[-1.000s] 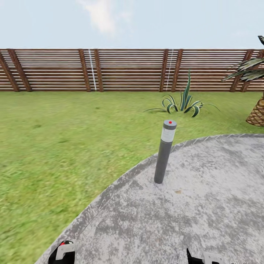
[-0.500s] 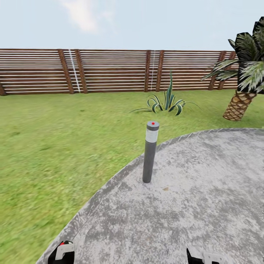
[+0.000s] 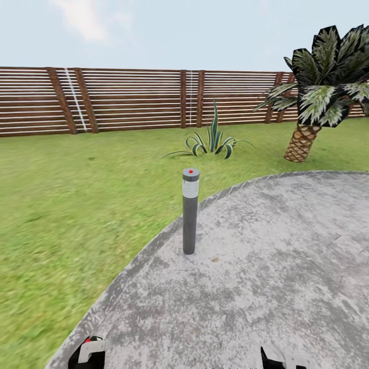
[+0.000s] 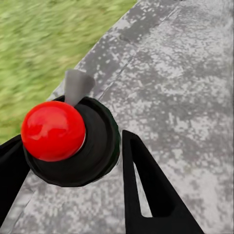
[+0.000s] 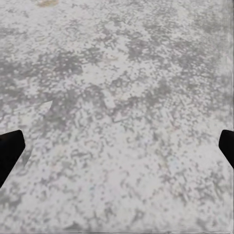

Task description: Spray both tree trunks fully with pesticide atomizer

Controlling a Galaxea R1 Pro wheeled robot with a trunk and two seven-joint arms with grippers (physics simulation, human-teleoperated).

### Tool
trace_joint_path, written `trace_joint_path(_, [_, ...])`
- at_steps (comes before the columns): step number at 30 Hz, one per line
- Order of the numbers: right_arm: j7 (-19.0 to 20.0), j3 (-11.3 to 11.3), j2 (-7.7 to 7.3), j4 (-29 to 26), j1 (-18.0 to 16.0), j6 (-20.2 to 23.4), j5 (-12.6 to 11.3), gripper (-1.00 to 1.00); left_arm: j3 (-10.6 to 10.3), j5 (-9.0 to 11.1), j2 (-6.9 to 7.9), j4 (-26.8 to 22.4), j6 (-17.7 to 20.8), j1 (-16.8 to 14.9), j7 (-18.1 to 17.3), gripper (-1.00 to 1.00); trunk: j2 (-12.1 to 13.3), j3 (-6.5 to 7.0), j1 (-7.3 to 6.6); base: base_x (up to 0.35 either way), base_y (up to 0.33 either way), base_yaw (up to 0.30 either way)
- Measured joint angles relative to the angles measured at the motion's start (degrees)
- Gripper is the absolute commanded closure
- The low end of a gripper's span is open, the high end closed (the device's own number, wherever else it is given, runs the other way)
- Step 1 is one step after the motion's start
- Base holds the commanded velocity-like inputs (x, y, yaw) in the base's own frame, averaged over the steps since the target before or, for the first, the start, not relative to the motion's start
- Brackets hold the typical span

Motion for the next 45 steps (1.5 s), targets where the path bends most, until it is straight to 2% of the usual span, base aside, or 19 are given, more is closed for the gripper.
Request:
trace_joint_path(13, [0.0, 0.0, 0.00, 0.0, 0.0, 0.0, 0.0, -1.00, -0.1, 0.0, -0.02, -0.4, -0.1, 0.0, -0.3, 1.00, 0.0, 0.00, -0.01, 0.023, 0.000, -0.266])
trace_joint_path(45, [0.0, 0.0, 0.00, 0.0, 0.0, 0.0, 0.0, -1.00, 0.0, 0.1, 0.06, -0.2, -0.1, 0.0, 0.0, 1.00, 0.0, 0.00, -0.04, 0.302, -0.087, -0.266])
